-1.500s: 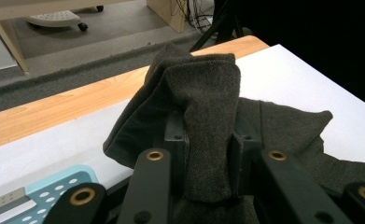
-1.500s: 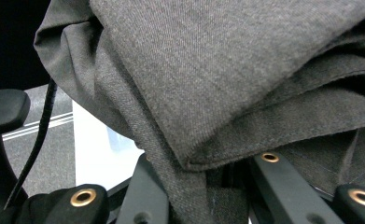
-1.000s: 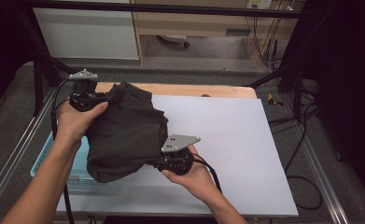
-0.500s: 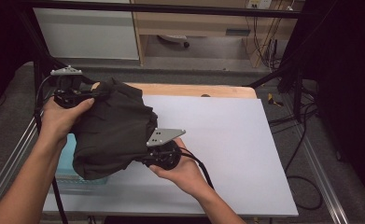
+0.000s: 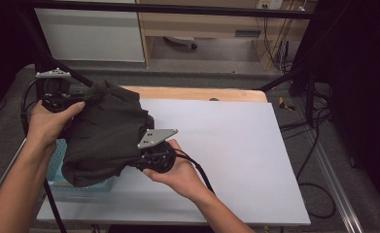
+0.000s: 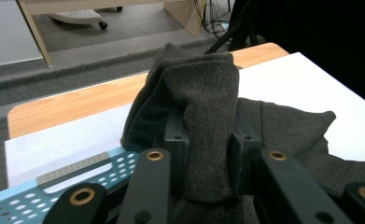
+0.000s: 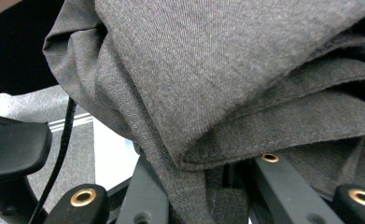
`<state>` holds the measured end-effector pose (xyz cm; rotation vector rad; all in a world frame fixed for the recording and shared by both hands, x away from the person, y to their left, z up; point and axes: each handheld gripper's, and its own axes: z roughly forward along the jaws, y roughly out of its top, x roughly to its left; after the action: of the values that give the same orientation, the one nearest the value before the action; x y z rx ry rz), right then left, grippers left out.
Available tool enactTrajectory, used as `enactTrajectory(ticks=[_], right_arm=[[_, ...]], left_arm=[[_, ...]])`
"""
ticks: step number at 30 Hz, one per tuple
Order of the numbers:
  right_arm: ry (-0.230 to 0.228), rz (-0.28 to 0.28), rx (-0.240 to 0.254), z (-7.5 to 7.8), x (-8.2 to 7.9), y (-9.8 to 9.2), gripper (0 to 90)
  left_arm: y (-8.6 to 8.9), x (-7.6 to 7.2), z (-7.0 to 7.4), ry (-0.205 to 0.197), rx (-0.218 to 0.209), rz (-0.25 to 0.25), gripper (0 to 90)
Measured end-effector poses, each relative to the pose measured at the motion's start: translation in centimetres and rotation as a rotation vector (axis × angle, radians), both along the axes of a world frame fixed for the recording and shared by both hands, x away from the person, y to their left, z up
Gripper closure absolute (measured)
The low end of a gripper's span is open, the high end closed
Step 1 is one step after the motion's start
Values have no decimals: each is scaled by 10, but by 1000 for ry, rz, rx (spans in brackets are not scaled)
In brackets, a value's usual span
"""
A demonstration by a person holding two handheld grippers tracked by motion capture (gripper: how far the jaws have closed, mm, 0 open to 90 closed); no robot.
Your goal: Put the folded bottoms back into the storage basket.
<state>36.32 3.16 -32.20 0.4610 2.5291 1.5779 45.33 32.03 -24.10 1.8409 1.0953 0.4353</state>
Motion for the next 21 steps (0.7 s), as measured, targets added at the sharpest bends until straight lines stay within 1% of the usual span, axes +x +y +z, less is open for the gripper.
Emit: enactTrajectory(ticks=[5,8,12,18,21], right_arm=[[21,8,12,-6,3,11,763],[14,13,10,-8,3,17,763],[13,18,12,-14,5,22,763],[17,24,25,-20,5,28,762],[16,26,24,-22,5,31,762]], left_arm=[[9,2,-7,8,7,3,724],[13,3,-10,13,7,7,724],[20,4,-17,31,6,19,724],[25,3,-24,42,10,33,724],[28,3,-26,44,5,39,724]])
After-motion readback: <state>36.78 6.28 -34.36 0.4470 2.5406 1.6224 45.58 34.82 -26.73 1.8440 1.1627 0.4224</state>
